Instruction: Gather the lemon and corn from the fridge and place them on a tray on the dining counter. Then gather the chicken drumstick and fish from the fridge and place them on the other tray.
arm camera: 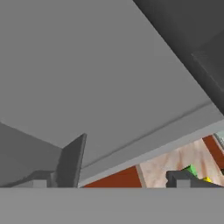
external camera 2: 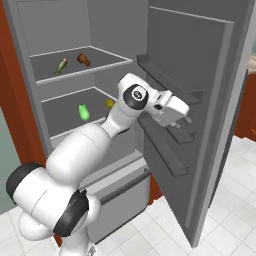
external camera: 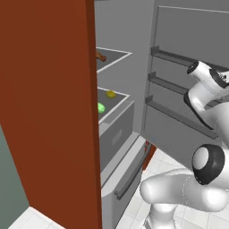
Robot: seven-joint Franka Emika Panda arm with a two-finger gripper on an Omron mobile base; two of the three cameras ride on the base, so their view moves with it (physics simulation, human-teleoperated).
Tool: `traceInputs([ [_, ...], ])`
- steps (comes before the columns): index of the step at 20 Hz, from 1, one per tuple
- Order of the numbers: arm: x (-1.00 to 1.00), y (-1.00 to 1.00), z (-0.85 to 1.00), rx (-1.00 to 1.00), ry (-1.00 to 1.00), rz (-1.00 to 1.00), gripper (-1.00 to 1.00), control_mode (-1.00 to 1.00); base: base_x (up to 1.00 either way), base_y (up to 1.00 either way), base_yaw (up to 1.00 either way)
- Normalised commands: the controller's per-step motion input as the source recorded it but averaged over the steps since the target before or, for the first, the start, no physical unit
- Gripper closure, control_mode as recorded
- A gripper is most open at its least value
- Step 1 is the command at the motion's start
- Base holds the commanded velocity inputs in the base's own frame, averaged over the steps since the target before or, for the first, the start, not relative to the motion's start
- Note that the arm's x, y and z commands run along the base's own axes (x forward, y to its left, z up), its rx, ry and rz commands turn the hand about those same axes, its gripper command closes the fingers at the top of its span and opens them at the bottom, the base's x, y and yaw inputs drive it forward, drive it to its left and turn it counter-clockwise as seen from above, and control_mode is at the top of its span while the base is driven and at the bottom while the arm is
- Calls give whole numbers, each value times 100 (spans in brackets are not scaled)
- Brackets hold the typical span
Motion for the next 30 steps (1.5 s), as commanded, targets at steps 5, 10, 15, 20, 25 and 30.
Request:
traceInputs([
  [5, 9, -14, 0, -9, -16, 0, -100, -100, 0, 0, 0],
  [10, -31, 14, 8, -14, -29, 1, -100, -100, 0, 0, 0],
  [15, -20, 31, 16, -9, -31, 7, -100, -100, 0, 0, 0],
  [20, -11, 52, 4, -1, -14, 17, -100, -100, 0, 0, 0],
  [25, 9, 49, -3, 11, 0, 39, -100, -100, 0, 0, 0],
  [30, 2, 44, 0, 10, 0, 57, -100, -100, 0, 0, 0],
])
